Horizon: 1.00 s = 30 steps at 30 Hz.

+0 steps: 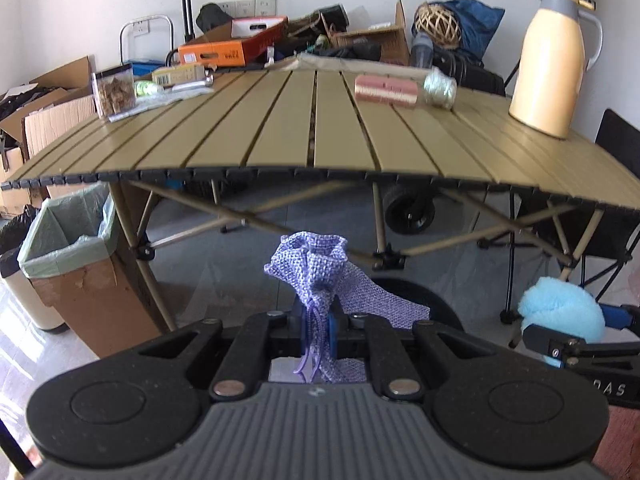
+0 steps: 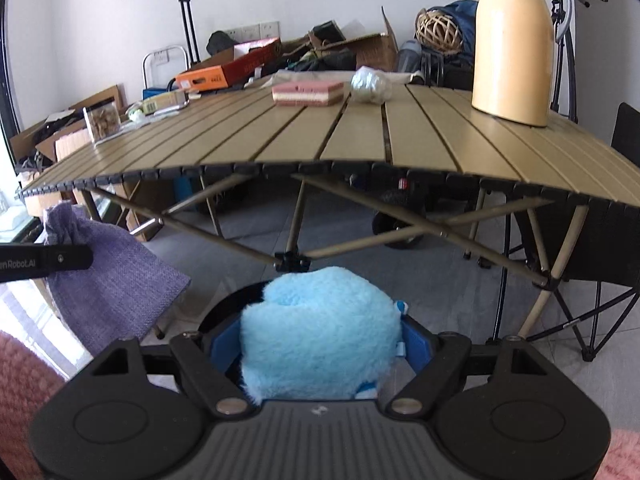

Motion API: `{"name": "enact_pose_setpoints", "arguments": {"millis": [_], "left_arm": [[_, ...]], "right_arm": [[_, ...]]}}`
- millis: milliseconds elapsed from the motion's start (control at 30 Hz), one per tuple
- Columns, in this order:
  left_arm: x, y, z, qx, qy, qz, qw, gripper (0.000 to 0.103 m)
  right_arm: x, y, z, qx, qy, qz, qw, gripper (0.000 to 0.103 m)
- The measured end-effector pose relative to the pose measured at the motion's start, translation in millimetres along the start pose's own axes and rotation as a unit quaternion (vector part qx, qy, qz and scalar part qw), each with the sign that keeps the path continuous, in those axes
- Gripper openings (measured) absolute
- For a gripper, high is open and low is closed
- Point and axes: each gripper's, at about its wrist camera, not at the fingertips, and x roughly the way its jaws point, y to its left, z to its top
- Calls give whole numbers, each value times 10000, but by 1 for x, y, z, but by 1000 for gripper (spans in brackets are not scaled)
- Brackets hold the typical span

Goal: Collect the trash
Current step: 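Carry the blue plush and lavender pouch down over the black bin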

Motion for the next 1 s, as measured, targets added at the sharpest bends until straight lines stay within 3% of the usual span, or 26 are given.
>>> {"name": "enact_pose_setpoints", "arguments": {"millis": [667,1000], "left_arm": [[53,15,-55,38,1091,266,9937,10],[73,15,-65,114,1449,445,9884,10]], "right_arm": [[52,3,-43,-62,1206,53,9927,80],[67,-11,-53,143,1437,-84,9895,80]]}}
